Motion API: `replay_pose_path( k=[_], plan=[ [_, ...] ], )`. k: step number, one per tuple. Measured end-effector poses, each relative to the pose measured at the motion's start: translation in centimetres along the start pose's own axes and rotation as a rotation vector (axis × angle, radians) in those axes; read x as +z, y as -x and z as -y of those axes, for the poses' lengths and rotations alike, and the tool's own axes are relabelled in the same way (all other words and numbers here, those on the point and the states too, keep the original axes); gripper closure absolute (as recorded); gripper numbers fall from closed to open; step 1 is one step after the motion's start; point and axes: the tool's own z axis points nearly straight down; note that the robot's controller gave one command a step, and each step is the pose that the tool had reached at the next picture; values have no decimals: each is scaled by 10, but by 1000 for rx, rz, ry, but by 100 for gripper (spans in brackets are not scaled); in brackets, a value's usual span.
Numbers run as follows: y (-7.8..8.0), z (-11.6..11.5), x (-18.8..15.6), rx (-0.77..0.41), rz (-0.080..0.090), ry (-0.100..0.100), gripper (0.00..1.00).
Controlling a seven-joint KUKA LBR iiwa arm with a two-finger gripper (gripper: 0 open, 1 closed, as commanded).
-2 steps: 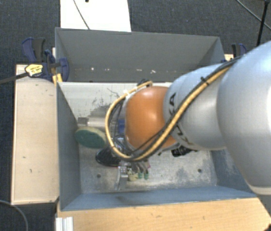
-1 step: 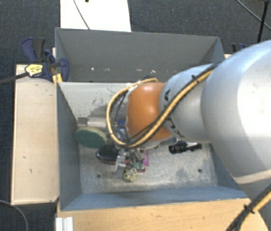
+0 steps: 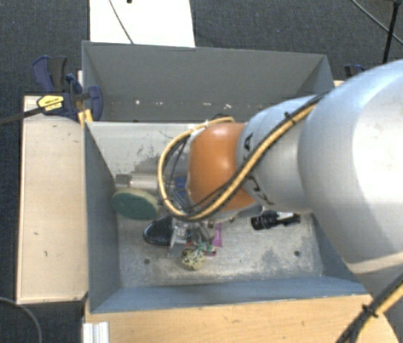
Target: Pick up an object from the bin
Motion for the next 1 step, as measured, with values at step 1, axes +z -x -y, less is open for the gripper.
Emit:
replay_pose_path(
  k=[1],
  plan=[
    [-31, -5, -135, 23, -5, -5, 100]
  ],
)
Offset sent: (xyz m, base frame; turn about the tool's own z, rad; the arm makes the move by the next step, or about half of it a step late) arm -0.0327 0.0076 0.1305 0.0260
